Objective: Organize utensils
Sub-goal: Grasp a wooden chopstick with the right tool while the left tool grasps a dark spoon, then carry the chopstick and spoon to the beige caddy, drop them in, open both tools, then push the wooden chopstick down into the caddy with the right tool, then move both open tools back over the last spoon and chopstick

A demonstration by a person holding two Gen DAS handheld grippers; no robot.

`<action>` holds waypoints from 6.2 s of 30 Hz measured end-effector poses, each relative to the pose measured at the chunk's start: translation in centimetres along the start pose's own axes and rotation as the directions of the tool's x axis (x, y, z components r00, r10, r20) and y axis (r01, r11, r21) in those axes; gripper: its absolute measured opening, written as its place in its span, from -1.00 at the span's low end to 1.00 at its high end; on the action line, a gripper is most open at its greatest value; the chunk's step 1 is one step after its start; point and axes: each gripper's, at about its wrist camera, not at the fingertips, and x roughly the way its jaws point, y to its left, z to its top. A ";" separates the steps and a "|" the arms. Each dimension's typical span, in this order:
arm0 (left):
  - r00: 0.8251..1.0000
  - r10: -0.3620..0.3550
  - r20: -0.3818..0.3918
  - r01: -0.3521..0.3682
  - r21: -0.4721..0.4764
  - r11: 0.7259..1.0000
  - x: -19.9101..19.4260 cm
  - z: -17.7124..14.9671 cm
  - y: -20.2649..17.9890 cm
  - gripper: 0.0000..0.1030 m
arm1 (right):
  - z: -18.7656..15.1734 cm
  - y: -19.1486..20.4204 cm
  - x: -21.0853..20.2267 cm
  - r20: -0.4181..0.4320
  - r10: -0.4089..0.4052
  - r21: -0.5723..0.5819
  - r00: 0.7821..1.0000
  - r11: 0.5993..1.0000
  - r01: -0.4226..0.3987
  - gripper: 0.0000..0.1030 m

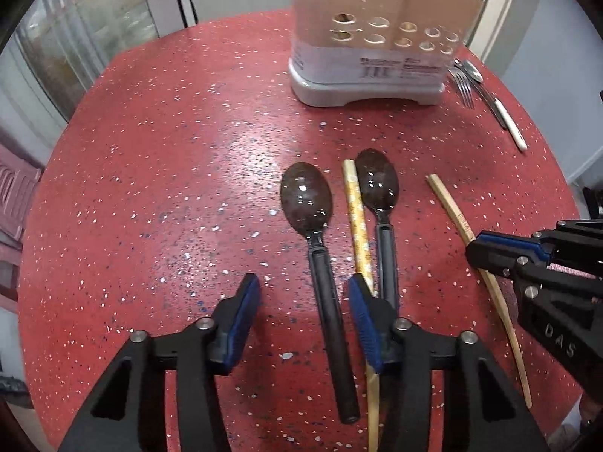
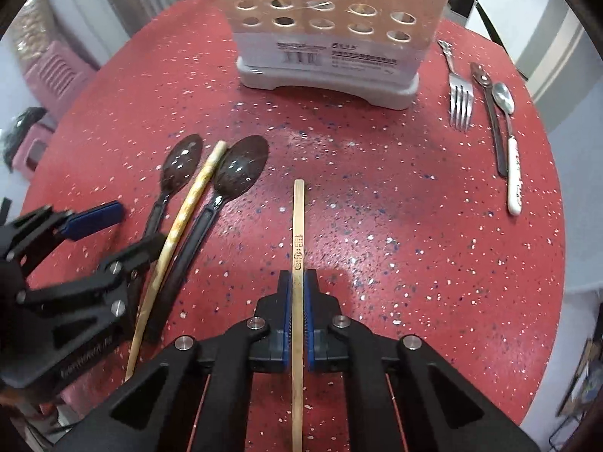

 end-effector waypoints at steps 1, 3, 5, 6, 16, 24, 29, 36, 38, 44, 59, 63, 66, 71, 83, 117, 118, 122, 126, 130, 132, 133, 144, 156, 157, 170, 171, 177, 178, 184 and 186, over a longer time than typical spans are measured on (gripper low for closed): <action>1.000 0.001 -0.002 -0.001 0.011 1.000 -0.1 0.0 -0.3 0.00 | -0.3 0.0 -0.2 0.010 0.020 -0.005 1.000 1.000 -0.020 -0.88; 1.000 -0.006 -0.005 0.006 0.034 0.999 -0.2 -0.1 -0.7 -0.30 | -1.3 -0.8 -0.4 0.029 0.039 -0.013 0.999 0.999 -0.038 -0.88; 1.000 -0.011 0.008 0.010 0.034 0.999 -0.6 -0.5 -0.9 -0.30 | -2.0 -1.5 -0.9 0.053 0.065 -0.014 0.996 0.998 -0.065 -0.88; 1.000 -0.015 0.018 0.015 0.029 0.999 -0.8 -0.8 -0.9 -0.30 | -2.3 -1.8 -1.3 0.065 0.083 -0.011 0.994 0.997 -0.082 -0.88; 0.970 -0.049 0.237 0.064 -0.054 0.996 -5.6 -3.1 0.4 -0.30 | -3.2 -5.8 -6.1 0.222 0.249 0.003 0.943 0.967 -0.256 -0.88; 0.925 -0.074 0.372 0.119 -0.102 0.988 -9.9 -1.5 1.3 -0.30 | -2.1 -7.4 -10.7 0.360 0.295 0.005 0.885 0.948 -0.317 -0.88; 0.887 -0.081 0.455 0.146 -0.109 0.983 -12.8 0.6 1.6 -0.30 | 0.1 -7.6 -12.7 0.432 0.289 0.013 0.854 0.945 -0.327 -0.88; 0.828 -0.065 0.557 0.173 -0.142 0.975 -15.7 5.2 2.9 -0.30 | 4.4 -8.4 -15.8 0.536 0.262 0.029 0.803 0.944 -0.328 -0.88; 0.807 -0.062 0.587 0.182 -0.147 0.972 -16.1 7.1 2.9 -0.30 | 5.9 -8.7 -16.7 0.567 0.252 0.025 0.784 0.946 -0.322 -0.88; 0.753 -0.052 0.656 0.199 -0.152 0.968 -16.5 12.3 3.0 -0.30 | 10.5 -9.0 -18.7 0.642 0.219 0.016 0.735 0.954 -0.299 -0.88; 0.696 -0.012 0.718 0.190 -0.168 0.967 -11.4 18.4 2.6 -0.30 | 18.8 -9.2 -17.4 0.776 0.101 0.010 0.622 0.985 -0.173 -0.88; 0.690 0.010 0.724 0.168 -0.173 0.971 -10.0 18.7 2.4 -0.30 | 19.5 -8.7 -16.3 0.802 0.085 -0.004 0.591 0.991 -0.136 -0.88; 0.671 0.034 0.741 0.138 -0.169 0.976 -9.3 18.2 1.9 -0.30 | 19.6 -8.2 -15.3 0.817 0.082 -0.023 0.571 0.994 -0.110 -0.88; 0.647 0.067 0.760 0.075 -0.150 0.986 -8.9 17.1 0.8 -0.30 | 18.7 -7.4 -13.2 0.820 0.081 -0.051 0.566 0.996 -0.068 -0.88; 0.664 0.108 0.739 -0.012 -0.133 0.991 -7.5 13.6 0.0 -0.30 | 15.0 -7.2 -11.2 0.817 0.086 -0.101 0.570 0.995 -0.006 -0.88; 0.758 0.171 0.629 -0.026 -0.233 0.972 -9.2 8.8 2.0 -0.29 | 13.3 -8.2 -13.0 0.680 0.217 -0.147 0.700 0.976 -0.161 0.03; 0.761 0.170 0.626 -0.023 -0.236 0.971 -9.2 8.6 2.1 -0.29 | 13.2 -8.4 -13.1 0.680 0.215 -0.143 0.701 0.977 -0.161 0.03; 0.784 0.180 0.594 -0.020 -0.265 0.964 -9.5 7.6 2.7 0.97 | 13.0 -9.4 -13.7 0.674 0.210 -0.106 0.708 0.976 -0.189 0.03; 0.784 0.217 0.582 -0.048 -0.292 0.955 -9.2 7.1 3.3 1.00 | 13.0 -10.0 -14.0 0.661 0.214 -0.076 0.719 0.973 -0.220 0.03; 0.795 0.226 0.563 -0.060 -0.297 0.953 -8.2 6.7 3.8 1.00 | 14.0 -8.6 -13.6 0.618 0.189 -0.096 0.763 0.982 -0.165 0.03; 0.797 0.229 0.558 -0.062 -0.301 0.952 -7.8 6.5 4.1 1.00 | 15.1 -7.3 -12.9 0.574 0.160 -0.109 0.803 0.987 -0.118 0.03; 0.800 0.228 0.555 -0.060 -0.304 0.951 -7.5 6.4 4.2 1.00 | 15.8 -6.8 -12.4 0.546 0.150 -0.116 0.824 0.988 -0.102 0.02; 0.805 0.216 0.552 -0.042 -0.311 0.949 -7.3 4.8 5.4 1.00 | 21.8 -3.2 -6.9 0.355 0.071 -0.199 0.932 0.980 0.001 -0.46; 0.813 0.208 0.544 -0.034 -0.313 0.949 -7.7 4.1 5.6 1.00 | 19.0 -6.1 -9.9 0.616 0.111 -0.063 0.780 0.994 -0.092 -0.88; 0.814 0.209 0.542 -0.037 -0.312 0.950 -7.8 4.0 5.5 1.00 | 18.6 -6.3 -9.9 0.632 0.102 -0.054 0.768 0.995 -0.088 -0.88; 0.855 0.194 0.480 -0.062 -0.276 0.959 -7.6 4.1 4.0 1.00 | 14.5 -7.5 -10.3 0.625 0.112 -0.011 0.773 0.991 -0.134 -0.75; 0.860 0.191 0.474 -0.062 -0.274 0.960 -7.6 4.1 4.0 1.00 | 14.2 -7.5 -10.5 0.620 0.115 -0.011 0.776 0.990 -0.138 -0.66; 0.878 0.181 0.443 -0.060 -0.274 0.960 -7.6 3.7 3.9 1.00 | 11.8 -7.7 -12.6 0.636 0.125 0.007 0.762 0.986 -0.167 -0.13; 0.880 0.181 0.439 -0.060 -0.274 0.960 -7.7 3.6 3.8 1.00 | 11.5 -7.6 -12.8 0.636 0.127 0.006 0.761 0.986 -0.169 -0.13; 0.887 0.179 0.426 -0.067 -0.264 0.962 -8.0 2.9 3.5 1.00 | 8.6 -6.7 -13.6 0.604 0.155 -0.005 0.781 0.982 -0.191 -0.11; 0.889 0.178 0.423 -0.070 -0.257 0.964 -8.1 2.6 3.5 1.00 | 7.8 -6.5 -13.4 0.580 0.165 0.003 0.797 0.979 -0.205 -0.11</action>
